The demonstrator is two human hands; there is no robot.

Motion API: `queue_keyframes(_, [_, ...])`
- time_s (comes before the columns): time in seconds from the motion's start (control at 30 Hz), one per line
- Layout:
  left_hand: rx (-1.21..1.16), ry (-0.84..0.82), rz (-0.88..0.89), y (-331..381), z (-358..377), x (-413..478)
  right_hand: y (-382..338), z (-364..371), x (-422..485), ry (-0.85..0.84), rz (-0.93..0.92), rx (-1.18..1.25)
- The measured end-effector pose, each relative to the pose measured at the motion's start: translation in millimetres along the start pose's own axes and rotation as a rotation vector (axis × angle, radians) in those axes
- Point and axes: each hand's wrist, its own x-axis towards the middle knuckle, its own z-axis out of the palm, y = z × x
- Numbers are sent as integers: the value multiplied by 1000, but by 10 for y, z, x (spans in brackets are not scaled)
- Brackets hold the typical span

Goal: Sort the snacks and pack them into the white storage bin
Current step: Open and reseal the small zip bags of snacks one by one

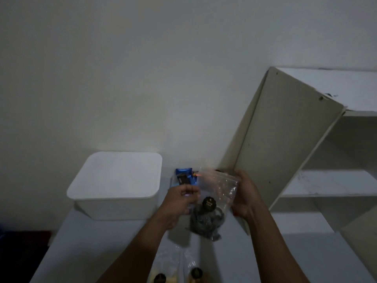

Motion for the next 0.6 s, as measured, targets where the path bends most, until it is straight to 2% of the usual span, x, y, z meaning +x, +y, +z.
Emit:
queue_keyframes(0.1, [-16,15,-80,-382,141,-6,348,-410,34,65,99,-168])
queue_keyframes(0.2, [-55,5,-143,-754,371,-68,675,-777,-51,37,169,-409])
queue_keyframes(0.3, [-34,47,-203,-1132,629,-173,929,-1115,-161,17,279,-551])
queue_keyframes(0.43, [200,49,-299,-1695,894,-316,1127,-1474,-351,-24,347,-794])
queue_keyframes(0.5, [430,47,-326,-1868,1012,-380,1186,-1578,-395,-38,283,-913])
queue_keyframes(0.6, [638,63,-310,-2053,1177,-386,1331,-1729,-356,-76,193,-1098])
